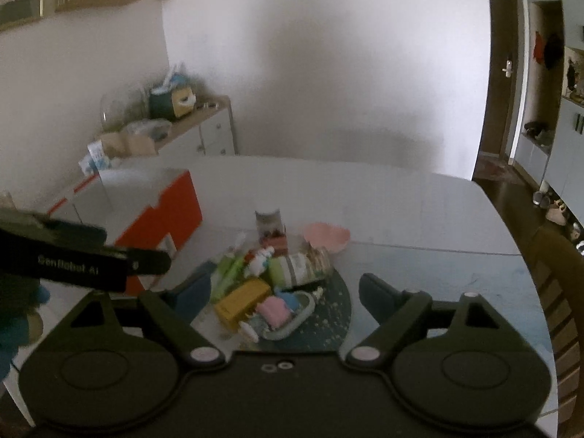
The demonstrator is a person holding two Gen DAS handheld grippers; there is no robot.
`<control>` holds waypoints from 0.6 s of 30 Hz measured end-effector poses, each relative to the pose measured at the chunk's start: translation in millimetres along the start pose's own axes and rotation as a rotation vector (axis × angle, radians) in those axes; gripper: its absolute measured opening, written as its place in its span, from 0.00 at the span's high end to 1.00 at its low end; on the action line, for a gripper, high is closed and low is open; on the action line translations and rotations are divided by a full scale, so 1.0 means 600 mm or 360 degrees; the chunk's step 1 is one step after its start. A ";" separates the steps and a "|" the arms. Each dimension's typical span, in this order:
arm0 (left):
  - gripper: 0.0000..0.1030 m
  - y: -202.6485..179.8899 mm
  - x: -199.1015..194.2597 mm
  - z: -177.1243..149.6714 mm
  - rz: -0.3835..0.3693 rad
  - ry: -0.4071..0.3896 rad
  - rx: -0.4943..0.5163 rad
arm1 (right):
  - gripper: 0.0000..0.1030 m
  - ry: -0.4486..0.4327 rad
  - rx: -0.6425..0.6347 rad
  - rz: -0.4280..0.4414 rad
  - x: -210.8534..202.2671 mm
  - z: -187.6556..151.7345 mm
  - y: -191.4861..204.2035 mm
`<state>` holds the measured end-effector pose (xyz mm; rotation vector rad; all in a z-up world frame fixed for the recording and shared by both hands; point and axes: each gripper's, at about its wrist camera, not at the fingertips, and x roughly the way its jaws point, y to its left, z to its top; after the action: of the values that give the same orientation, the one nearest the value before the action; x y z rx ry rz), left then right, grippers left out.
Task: Organize rigid objects
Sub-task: 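Move both tools toward the cluster of items on the table, then grasp the yellow box with the left tool while the right tool grasps the pink-haired doll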
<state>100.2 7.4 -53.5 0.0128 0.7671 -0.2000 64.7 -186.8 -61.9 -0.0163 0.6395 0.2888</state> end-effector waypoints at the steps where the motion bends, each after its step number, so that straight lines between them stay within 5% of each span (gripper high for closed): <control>1: 0.02 0.001 0.012 0.000 0.0007 0.0005 0.0019 | 0.17 0.0018 -0.0026 -0.0002 0.010 -0.003 0.000; 18: 0.03 -0.003 0.150 -0.023 -0.0175 0.0200 0.0155 | 0.24 0.0210 -0.0499 0.0165 0.132 -0.055 0.013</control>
<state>153.5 -9.0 -125.5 0.0759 0.8835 -0.3436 103.6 -161.8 -134.4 -0.3060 0.7218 0.4889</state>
